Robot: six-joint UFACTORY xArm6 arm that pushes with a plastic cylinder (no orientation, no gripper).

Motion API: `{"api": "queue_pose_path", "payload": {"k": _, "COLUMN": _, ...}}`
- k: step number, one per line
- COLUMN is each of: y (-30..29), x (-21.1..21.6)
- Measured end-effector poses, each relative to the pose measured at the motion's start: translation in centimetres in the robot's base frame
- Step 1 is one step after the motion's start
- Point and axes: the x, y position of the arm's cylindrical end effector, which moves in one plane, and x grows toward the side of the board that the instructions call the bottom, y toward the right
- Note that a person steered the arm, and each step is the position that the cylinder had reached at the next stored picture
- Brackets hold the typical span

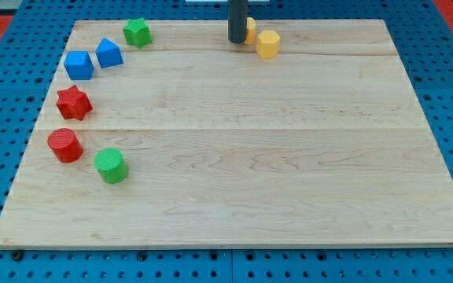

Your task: Push the red star into the yellow hexagon

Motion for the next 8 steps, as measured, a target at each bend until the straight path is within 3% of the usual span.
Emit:
{"api": "queue_pose_path", "payload": {"k": 1, "y": 3.6, "x": 2.1}}
{"api": "queue_pose_path", "payload": {"k": 2, "y": 5.6, "x": 7.2}}
{"api": "queue_pose_path", "payload": {"k": 3, "y": -2.4, "x": 13.2}}
{"api": "queue_pose_path", "payload": {"k": 4, "y": -11.3, "x": 14.8}}
{"api": "queue_pose_path", "payload": {"k": 7, "y": -11.3, "x": 16.0}}
{"api": "queue_pose_path", "payload": {"k": 8, "y": -11.9, "x": 19.5}}
